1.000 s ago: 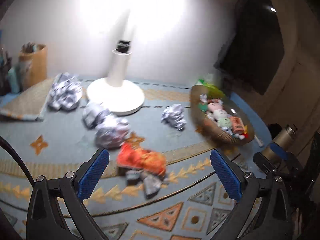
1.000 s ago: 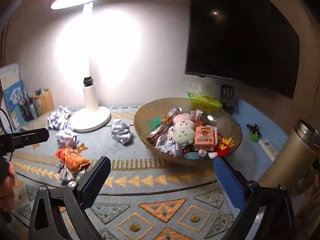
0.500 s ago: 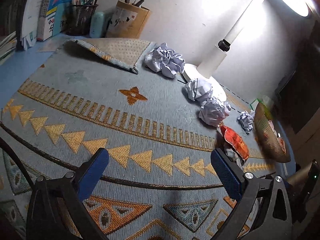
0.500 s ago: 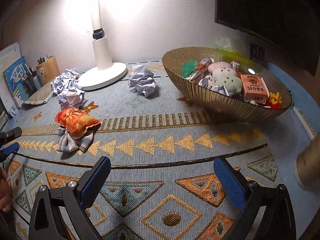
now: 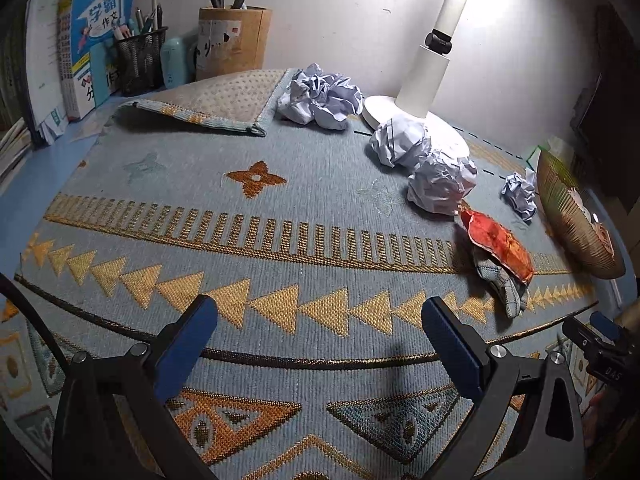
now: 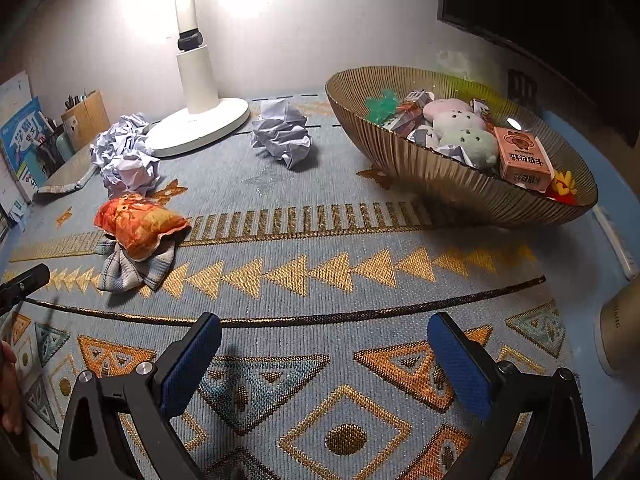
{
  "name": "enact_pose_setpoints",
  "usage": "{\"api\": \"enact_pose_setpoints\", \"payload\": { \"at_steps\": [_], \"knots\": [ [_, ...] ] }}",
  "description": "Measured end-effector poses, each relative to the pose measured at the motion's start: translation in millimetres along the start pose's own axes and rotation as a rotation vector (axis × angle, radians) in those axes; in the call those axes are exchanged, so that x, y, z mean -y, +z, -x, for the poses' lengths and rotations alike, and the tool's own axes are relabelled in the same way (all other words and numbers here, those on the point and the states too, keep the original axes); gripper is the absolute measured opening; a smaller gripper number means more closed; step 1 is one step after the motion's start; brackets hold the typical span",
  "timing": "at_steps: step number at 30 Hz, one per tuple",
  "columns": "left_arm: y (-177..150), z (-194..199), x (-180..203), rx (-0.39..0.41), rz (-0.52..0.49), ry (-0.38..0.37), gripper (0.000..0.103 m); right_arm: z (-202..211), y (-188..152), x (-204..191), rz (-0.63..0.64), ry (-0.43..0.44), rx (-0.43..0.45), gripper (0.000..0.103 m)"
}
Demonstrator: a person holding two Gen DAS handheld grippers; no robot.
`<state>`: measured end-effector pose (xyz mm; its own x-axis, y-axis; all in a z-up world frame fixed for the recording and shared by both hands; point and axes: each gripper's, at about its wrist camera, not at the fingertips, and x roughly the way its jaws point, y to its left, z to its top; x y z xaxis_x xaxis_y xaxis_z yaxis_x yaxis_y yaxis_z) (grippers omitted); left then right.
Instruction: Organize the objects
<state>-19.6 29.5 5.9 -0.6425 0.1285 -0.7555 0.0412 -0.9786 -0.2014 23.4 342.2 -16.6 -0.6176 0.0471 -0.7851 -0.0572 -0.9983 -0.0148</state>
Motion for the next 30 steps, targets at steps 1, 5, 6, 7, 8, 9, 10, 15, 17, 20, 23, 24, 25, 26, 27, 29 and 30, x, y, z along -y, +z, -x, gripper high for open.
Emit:
{"api": "enact_pose_setpoints", "payload": {
  "at_steps": [1,5,6,7,8,9,10,15,17,20,23,24,25,26,27,29,30],
  "knots": [
    [0,0,0,0.001,0.002,-0.002,0.102,-2,0,0,-0.002,-0.002,-0.012,0.103],
    [0,0,-1,0.003,0.009,-0.010,0.102,-5,0,2,-0.008,-0.011,-0.033,0.103],
    [0,0,0,0.003,0.009,-0.010,0.102,-5,0,2,-0.010,-0.013,-0.033,0.103],
    [0,0,0,0.003,0.009,-0.010,0.102,-5,0,2,-0.011,-0.015,-0.033,0.103],
    [0,0,0,0.003,0.009,-0.010,0.102,-5,-1,3,-0.012,-0.015,-0.034,0.103],
    [0,0,0,0.003,0.008,-0.009,0.102,-5,-1,3,-0.012,-0.015,-0.035,0.103],
    [-1,0,0,0.002,0.007,-0.007,0.102,-5,0,3,-0.012,-0.015,-0.038,0.103],
    [-1,-2,4,-0.006,-0.009,0.019,0.102,-3,-1,0,0.010,0.006,-0.033,0.103],
    [-1,-3,6,-0.012,-0.020,0.036,0.102,-1,-1,-3,0.027,0.014,-0.023,0.103],
    [-2,-6,12,-0.027,-0.048,0.073,0.102,-1,-1,-7,0.046,0.019,-0.028,0.103],
    [-2,-7,13,-0.032,-0.059,0.088,0.102,-9,0,-7,0.046,0.041,-0.065,0.103],
    [-2,-7,14,-0.033,-0.061,0.091,0.102,-9,0,-6,0.043,0.047,-0.065,0.103],
    [-2,-8,14,-0.035,-0.064,0.095,0.102,-9,-1,-6,0.045,0.048,-0.065,0.103],
    [-2,-8,16,-0.038,-0.070,0.103,0.102,-8,-1,-7,0.051,0.050,-0.064,0.103],
    [-2,-9,17,-0.042,-0.077,0.114,0.102,-8,-1,-8,0.056,0.053,-0.064,0.103],
    [-3,-11,21,-0.050,-0.096,0.134,0.102,-8,-1,-10,0.067,0.057,-0.064,0.103],
    [-4,-12,22,-0.053,-0.103,0.141,0.102,-8,-1,-11,0.070,0.059,-0.064,0.103]
  ]
}}
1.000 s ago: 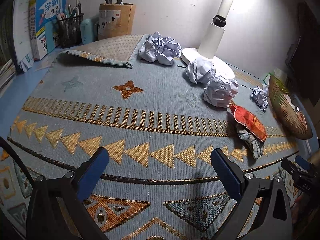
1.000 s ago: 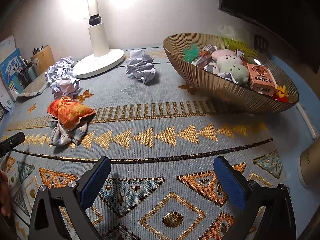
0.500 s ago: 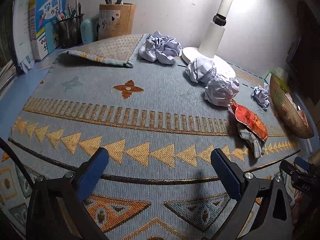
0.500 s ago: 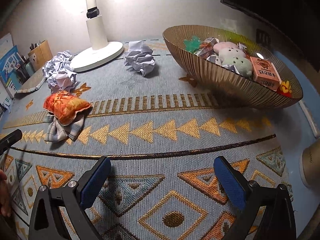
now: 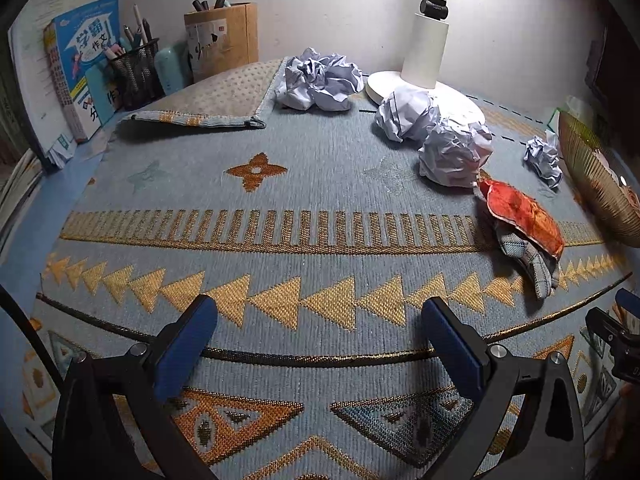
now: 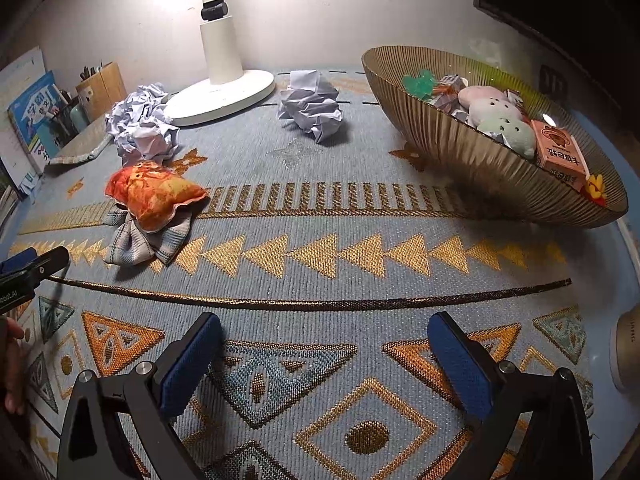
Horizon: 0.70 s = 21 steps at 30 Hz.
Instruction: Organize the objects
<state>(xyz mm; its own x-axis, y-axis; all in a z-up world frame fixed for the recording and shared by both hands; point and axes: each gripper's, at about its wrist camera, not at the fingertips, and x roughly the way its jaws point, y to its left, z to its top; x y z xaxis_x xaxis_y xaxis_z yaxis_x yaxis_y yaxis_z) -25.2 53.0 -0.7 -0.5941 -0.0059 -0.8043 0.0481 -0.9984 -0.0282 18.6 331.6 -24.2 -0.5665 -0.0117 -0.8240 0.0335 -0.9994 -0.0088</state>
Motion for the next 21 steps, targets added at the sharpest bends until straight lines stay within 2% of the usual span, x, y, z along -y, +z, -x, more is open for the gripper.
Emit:
{"api": "enact_pose_setpoints", "payload": {
  "at_steps": [10,14,16,19,21],
  "knots": [
    [-1,1,3,-0.002,-0.001,0.017,0.102,0,0,1,0.000,0.002,0.000,0.103],
    [-3,6,-4,0.016,0.038,0.013,0.102,0,0,3,-0.003,0.001,0.000,0.103],
    [0,8,-11,0.026,0.077,-0.027,0.102,0,0,3,-0.004,0.000,-0.001,0.103],
    [18,15,-28,0.047,0.128,-0.188,0.102,1,0,4,-0.005,-0.001,-0.001,0.103],
    [42,20,-40,0.080,0.185,-0.241,0.102,1,1,3,-0.003,0.000,-0.002,0.103]
  ]
}}
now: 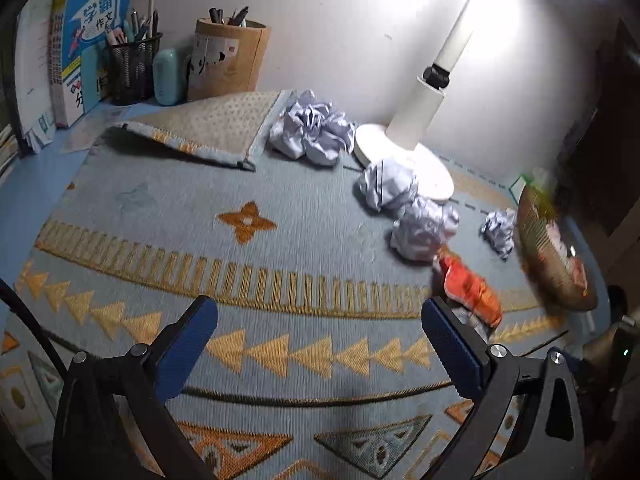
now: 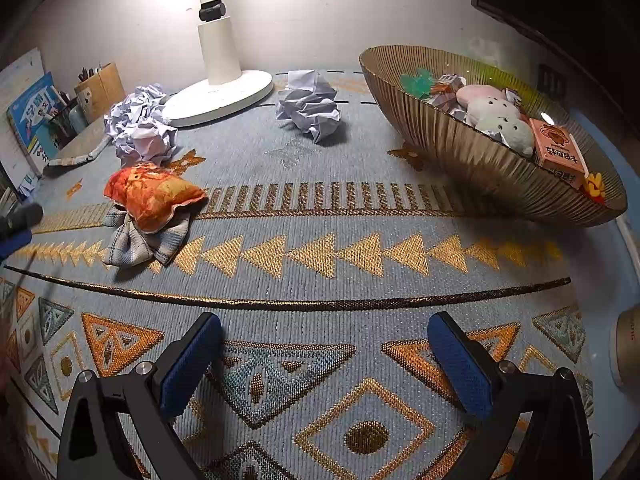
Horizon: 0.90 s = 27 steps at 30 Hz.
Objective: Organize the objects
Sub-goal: 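Grasp a crumpled paper ball by the lamp with the left tool while the right tool grasps another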
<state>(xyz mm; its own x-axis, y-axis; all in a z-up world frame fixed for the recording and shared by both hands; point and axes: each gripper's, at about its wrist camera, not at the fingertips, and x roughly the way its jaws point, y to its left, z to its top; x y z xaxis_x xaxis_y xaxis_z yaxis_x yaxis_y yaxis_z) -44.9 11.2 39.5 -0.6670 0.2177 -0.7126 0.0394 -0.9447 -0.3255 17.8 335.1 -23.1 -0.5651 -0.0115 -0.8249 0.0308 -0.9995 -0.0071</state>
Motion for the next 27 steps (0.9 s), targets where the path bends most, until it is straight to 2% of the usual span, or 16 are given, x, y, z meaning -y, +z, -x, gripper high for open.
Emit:
{"api": "enact_pose_setpoints", "payload": {
  "at_steps": [2,5,9,10,12,13,15,17,19,22,26,27],
  "knots": [
    [31,-1,1,0.033,0.003,-0.013,0.102,1,1,-1,0.001,0.001,-0.001,0.103],
    [72,-28,11,0.041,-0.063,-0.019,0.102,0,1,-1,0.002,0.002,-0.001,0.103],
    [103,-83,15,0.038,-0.109,0.092,0.102,5,1,-2,0.002,0.004,0.011,0.103],
    [106,-96,13,0.021,-0.121,0.107,0.102,11,1,-3,0.012,0.031,0.035,0.103],
    [110,-109,8,0.017,-0.137,0.086,0.102,25,9,-6,0.029,0.162,0.076,0.103],
    [111,-111,1,0.035,-0.115,0.061,0.102,30,17,-10,0.032,0.212,0.089,0.103],
    [112,-113,-16,0.034,-0.022,-0.032,0.102,35,42,-26,0.049,0.253,0.110,0.103],
    [114,-123,-28,-0.040,0.015,-0.132,0.102,30,71,-47,0.070,0.306,0.116,0.103],
    [114,-126,-32,-0.049,0.004,-0.125,0.102,12,97,-67,0.080,0.360,0.084,0.103],
    [115,-128,-27,-0.035,-0.015,-0.118,0.102,-20,124,-106,0.130,0.390,0.027,0.103],
    [114,-138,-17,-0.042,-0.066,-0.056,0.096,-56,138,-135,0.179,0.316,-0.007,0.103],
    [113,-141,-17,-0.036,-0.066,-0.052,0.092,-63,139,-138,0.183,0.303,-0.014,0.096]
  ]
}}
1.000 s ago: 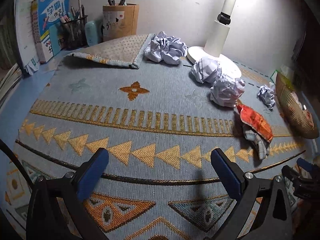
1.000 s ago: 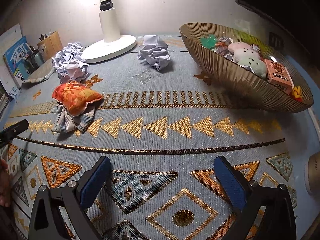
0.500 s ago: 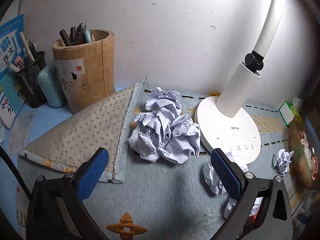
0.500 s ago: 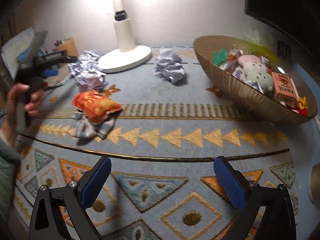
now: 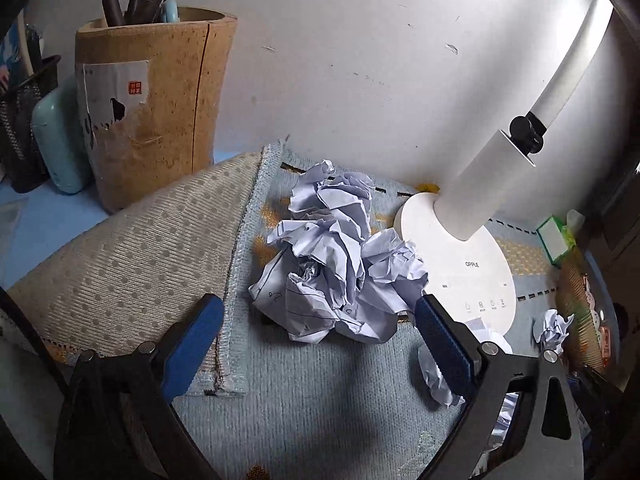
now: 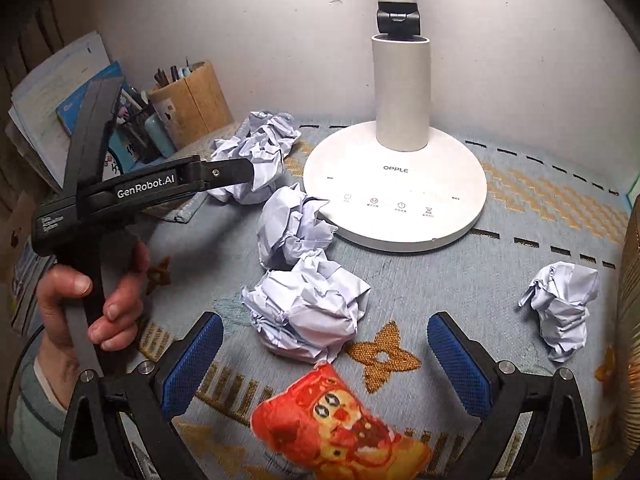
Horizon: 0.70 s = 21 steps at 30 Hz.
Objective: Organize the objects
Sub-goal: 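Grasp a crumpled paper ball by the lamp with the left tool while the right tool grasps another, then carry both paper balls over the amber bowl and open both tools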
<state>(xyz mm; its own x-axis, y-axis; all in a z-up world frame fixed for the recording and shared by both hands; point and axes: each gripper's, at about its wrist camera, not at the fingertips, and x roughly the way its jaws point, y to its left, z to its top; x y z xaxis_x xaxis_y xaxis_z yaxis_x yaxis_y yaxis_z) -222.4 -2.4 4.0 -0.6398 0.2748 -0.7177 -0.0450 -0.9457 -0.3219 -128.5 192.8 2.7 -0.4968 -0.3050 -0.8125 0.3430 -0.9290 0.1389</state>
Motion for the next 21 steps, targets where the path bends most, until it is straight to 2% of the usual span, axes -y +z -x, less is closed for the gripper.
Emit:
{"api": "enact_pose_setpoints", "payload": {
  "at_steps": [1,2,3,4,5,6,13,17,21],
  "knots": [
    [0,1,0,0.014,0.003,-0.016,0.087,-7,0,0,0.003,0.001,-0.008,0.087],
    [1,3,-1,0.024,0.008,-0.034,0.075,-13,0,0,0.008,0.010,-0.022,0.080],
    [1,3,-2,0.026,0.012,-0.042,0.069,-19,-1,-1,0.011,0.014,-0.036,0.073],
    [1,3,-1,0.031,0.009,-0.047,0.066,-17,-3,-3,0.024,-0.010,-0.003,0.061],
    [1,6,0,0.044,-0.002,-0.059,0.056,-16,-5,-6,0.036,-0.013,0.005,0.061],
    [0,10,2,0.059,-0.019,-0.072,0.034,-13,-7,-8,0.043,-0.012,0.020,0.061],
    [-9,33,8,0.095,-0.052,-0.082,0.025,47,-14,-4,0.013,0.008,0.185,0.060],
    [-21,64,18,0.099,-0.055,-0.140,0.024,89,-31,4,-0.012,-0.003,0.224,0.060],
    [-57,106,26,0.085,-0.077,-0.163,0.024,123,-66,17,-0.051,0.023,0.226,0.060]
  ]
}}
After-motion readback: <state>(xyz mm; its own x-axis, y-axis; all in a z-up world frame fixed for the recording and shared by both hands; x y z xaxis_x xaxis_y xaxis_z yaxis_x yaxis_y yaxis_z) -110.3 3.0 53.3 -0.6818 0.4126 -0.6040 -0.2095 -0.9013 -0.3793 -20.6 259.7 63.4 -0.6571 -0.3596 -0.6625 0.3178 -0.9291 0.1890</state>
